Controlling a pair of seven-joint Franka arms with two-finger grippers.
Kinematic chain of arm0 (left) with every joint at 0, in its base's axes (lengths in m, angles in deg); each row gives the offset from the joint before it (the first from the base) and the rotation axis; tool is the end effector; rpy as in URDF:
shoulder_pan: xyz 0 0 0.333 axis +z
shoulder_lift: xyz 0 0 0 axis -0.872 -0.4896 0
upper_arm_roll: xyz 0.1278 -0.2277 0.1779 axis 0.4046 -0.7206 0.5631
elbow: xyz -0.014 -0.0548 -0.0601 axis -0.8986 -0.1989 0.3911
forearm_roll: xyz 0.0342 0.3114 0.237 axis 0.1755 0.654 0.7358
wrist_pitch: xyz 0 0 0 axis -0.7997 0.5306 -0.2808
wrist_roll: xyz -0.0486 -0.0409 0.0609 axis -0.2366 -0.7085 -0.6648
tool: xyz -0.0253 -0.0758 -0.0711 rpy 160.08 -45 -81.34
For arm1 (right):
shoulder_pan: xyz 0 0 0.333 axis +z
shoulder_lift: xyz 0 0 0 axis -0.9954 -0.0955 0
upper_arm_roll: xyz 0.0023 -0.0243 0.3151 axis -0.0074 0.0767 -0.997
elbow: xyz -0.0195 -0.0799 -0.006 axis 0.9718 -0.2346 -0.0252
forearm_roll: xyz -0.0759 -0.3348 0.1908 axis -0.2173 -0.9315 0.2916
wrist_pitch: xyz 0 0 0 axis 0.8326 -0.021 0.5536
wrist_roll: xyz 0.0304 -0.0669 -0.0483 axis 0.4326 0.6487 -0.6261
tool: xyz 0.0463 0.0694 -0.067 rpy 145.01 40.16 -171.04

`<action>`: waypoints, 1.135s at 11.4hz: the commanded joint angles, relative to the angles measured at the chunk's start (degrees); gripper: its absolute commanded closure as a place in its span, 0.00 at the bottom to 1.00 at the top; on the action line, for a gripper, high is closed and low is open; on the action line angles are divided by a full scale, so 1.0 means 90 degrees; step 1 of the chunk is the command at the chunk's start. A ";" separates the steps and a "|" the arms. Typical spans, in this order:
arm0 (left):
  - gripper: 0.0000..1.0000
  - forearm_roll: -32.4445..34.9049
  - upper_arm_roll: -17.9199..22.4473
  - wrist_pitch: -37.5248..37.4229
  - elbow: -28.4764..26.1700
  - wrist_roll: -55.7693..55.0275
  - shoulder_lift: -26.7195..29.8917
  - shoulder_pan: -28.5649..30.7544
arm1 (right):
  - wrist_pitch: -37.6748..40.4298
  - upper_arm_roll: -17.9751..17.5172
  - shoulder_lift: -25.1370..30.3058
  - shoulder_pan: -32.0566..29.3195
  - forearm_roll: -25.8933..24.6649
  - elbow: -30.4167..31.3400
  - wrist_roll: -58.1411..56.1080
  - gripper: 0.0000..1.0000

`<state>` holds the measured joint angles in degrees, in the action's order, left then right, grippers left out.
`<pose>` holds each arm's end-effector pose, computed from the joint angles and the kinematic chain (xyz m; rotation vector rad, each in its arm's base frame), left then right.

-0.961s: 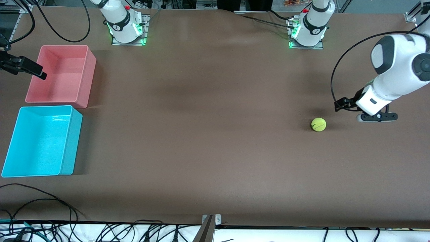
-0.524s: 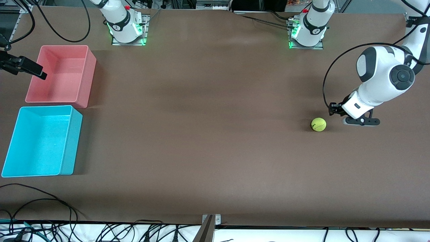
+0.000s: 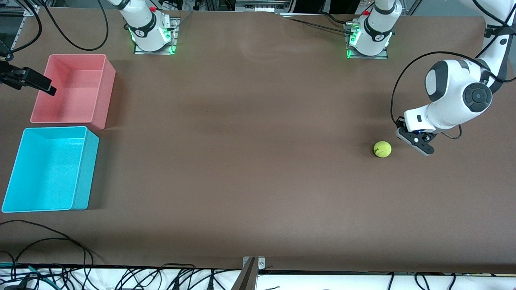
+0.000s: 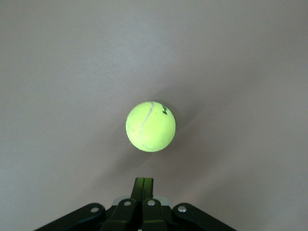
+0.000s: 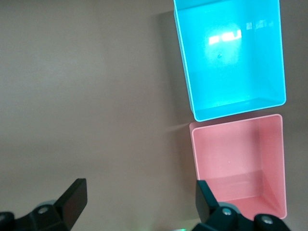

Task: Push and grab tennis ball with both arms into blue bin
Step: 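Lower the left gripper beside the tennis ball, fingers closed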

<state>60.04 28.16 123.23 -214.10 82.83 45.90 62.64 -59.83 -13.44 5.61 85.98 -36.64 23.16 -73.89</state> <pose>0.5436 0.0177 0.3039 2.9174 -1.0688 -0.1352 0.5423 -0.0401 0.6164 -3.1239 0.2660 0.0756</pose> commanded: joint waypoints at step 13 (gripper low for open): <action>1.00 -0.0370 -0.0039 0.1223 0.1086 0.5361 -0.2081 0.0545 | 0.0139 -0.0024 -0.0024 -0.0006 0.0101 -0.0147 0.0049 0.00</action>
<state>58.86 28.15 134.42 -206.79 128.27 29.80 67.56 -59.80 -13.57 5.61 86.02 -36.64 23.16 -73.89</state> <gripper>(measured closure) 0.991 0.000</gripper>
